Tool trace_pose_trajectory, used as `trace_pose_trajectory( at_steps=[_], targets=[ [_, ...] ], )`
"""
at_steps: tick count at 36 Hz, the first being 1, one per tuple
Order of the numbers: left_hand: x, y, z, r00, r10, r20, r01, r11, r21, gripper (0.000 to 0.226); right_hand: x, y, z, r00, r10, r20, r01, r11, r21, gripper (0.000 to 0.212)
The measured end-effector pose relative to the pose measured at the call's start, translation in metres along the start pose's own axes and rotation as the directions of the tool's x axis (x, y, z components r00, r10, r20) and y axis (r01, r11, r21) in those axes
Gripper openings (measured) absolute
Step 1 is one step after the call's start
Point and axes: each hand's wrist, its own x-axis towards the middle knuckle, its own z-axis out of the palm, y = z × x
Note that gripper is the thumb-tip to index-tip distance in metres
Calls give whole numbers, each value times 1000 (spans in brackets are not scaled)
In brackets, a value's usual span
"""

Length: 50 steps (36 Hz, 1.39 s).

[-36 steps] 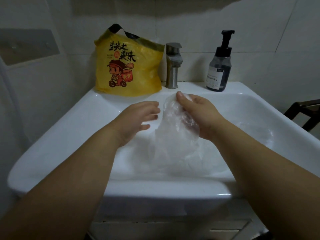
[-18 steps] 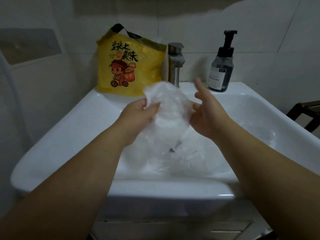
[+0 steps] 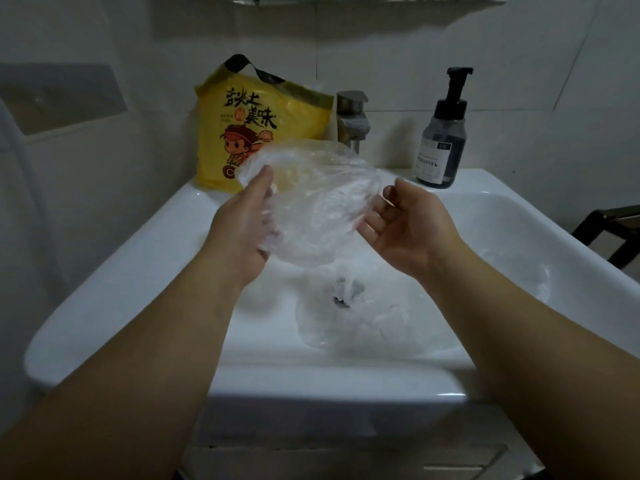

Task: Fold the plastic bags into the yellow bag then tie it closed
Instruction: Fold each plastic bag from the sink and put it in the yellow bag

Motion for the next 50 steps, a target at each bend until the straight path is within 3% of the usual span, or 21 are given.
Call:
trace_pose_trajectory(
  at_steps=[1,3,4,5,7,10,14,16,19,20,22,25,28,32,35,38,40,43,48,50],
  targets=[
    [0,-1,0,1000,0,5,0,1000,26,20,-3,0,1,1000,3,14,-2,998,-66,29],
    [0,-4,0,1000,-2,8,1,995,98,19,-5,4,3,998,39,52,-25,967,-253,49],
    [0,-6,0,1000,-4,7,3,991,131,20,-3,7,3,996,43,75,-16,945,-326,48],
    [1,-7,0,1000,-9,3,9,988,157,22,-3,10,5,996,2,90,31,931,-363,33],
    [0,-7,1,1000,-17,-18,20,977,211,26,-2,12,7,994,-86,61,101,942,-320,8],
    [0,-6,0,997,-20,-70,38,964,262,27,-2,6,5,990,-143,21,143,955,-259,3],
    [2,-4,-4,992,-42,-116,70,968,242,20,-3,2,0,984,-175,-14,166,954,-250,48],
    [4,-6,-7,995,-24,-97,47,970,238,17,-4,0,0,984,-180,-3,172,946,-274,54],
    [5,-6,-10,996,90,-27,-77,948,307,56,-8,-3,1,986,-155,62,166,951,-262,40],
    [4,-5,-10,992,130,8,-125,936,330,59,-7,-4,0,985,-147,87,166,943,-289,33],
    [3,-5,-11,986,152,71,-167,923,346,45,-8,-4,-1,982,-138,130,176,917,-357,28],
    [-1,-6,-10,985,130,117,-167,897,409,26,-8,-2,-4,981,-120,154,179,869,-461,40],
    [-2,-9,-11,978,159,134,-205,842,500,38,-8,-1,-8,982,-149,113,187,752,-632,57],
    [-1,-10,-16,956,269,117,-277,702,656,38,-5,2,-11,962,-251,106,206,412,-888,61],
    [-2,-10,-17,938,330,103,-299,624,722,22,-6,3,-11,951,-274,146,225,280,-933,49],
    [-1,-7,-17,951,294,91,-272,664,696,16,-8,2,-12,938,-304,166,232,195,-953,21],
    [-1,-4,-16,974,216,66,-210,758,618,13,-7,0,-12,932,-328,154,244,254,-936,17],
    [-1,1,-14,995,77,58,-93,917,388,6,-6,-4,-11,948,-308,81,222,456,-862,19],
    [-2,1,-12,998,-3,66,-20,939,344,5,-7,-6,-6,984,-143,103,176,798,-576,7],
    [-4,1,-9,999,-15,52,-5,937,349,13,-8,-4,-5,984,-142,111,179,828,-531,7]
  ],
)
